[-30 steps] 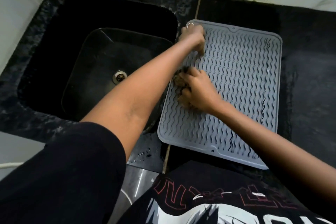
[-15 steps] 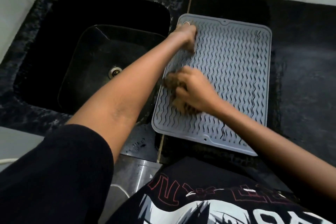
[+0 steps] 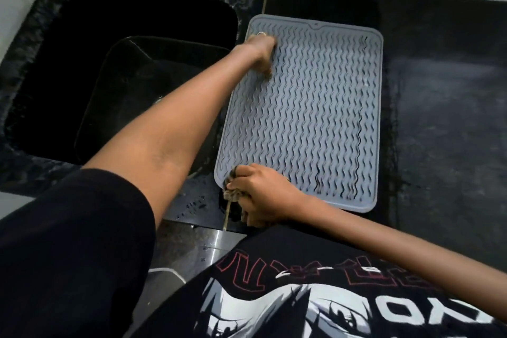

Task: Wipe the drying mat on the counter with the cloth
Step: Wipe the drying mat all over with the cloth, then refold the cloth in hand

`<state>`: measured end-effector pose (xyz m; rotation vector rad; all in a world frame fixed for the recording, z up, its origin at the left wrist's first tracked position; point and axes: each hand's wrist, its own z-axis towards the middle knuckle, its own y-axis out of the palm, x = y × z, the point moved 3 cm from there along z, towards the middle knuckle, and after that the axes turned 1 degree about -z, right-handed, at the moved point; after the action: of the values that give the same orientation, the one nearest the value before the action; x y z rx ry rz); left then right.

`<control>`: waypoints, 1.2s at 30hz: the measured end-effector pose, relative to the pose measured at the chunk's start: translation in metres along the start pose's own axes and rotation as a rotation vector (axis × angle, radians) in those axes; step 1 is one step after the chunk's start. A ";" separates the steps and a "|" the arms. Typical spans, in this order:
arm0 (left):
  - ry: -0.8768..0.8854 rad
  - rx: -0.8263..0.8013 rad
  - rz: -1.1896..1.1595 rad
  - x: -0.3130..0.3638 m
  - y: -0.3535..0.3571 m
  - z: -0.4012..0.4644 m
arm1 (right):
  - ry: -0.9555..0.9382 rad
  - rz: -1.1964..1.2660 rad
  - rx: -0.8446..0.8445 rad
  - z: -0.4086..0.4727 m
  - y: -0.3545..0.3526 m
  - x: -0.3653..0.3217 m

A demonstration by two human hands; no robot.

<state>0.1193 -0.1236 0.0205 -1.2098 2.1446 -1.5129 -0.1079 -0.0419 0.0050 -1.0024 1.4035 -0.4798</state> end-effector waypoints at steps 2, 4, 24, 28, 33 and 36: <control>0.010 -0.001 0.020 0.001 0.003 -0.002 | 0.078 0.180 -0.046 0.001 -0.011 0.009; 0.040 0.044 0.036 0.004 0.008 -0.008 | 0.238 0.479 -0.094 -0.004 -0.026 0.021; 0.119 -0.169 -1.434 0.068 0.060 -0.131 | 0.422 1.688 0.570 -0.064 -0.108 0.081; 0.146 -0.141 -1.529 0.066 0.051 -0.133 | 0.425 1.571 0.698 -0.062 -0.115 0.077; 0.123 -0.117 -1.461 0.061 0.045 -0.136 | 0.463 1.094 0.812 -0.068 -0.135 0.081; 0.111 -0.104 -1.286 0.056 0.046 -0.142 | 0.428 0.937 0.857 -0.077 -0.148 0.083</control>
<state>-0.0251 -0.0666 0.0555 -2.8770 1.4161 -1.8198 -0.1271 -0.2095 0.0854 0.4874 1.6247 -0.5071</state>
